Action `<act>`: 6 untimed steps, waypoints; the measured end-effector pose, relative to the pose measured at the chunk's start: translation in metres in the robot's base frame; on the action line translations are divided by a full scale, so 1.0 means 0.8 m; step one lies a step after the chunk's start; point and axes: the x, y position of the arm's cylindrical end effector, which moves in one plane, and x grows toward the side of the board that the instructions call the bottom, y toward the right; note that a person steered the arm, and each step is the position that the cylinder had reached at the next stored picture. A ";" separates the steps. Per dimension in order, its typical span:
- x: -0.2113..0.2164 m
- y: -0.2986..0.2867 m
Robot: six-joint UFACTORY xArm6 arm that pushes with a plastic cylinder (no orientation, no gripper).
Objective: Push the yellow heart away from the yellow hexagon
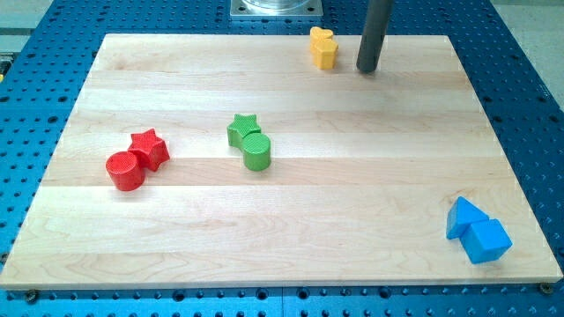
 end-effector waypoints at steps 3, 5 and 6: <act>-0.047 -0.041; -0.020 -0.155; -0.005 -0.224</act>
